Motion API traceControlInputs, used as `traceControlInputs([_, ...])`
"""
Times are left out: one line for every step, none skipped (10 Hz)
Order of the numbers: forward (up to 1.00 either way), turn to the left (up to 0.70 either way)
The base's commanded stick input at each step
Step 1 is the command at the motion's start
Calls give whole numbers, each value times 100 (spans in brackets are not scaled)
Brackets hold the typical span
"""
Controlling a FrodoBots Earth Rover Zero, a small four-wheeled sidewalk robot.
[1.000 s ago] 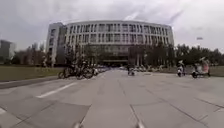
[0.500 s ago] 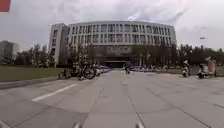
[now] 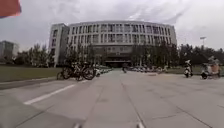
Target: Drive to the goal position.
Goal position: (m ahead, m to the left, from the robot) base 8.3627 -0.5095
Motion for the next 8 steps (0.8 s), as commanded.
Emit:
traceControlInputs([45, 0])
traceControlInputs([45, 0])
traceControlInputs([45, 0])
traceControlInputs([45, 0])
traceControlInputs([45, 0])
traceControlInputs([45, 0])
traceControlInputs([45, 0])
traceControlInputs([45, 0])
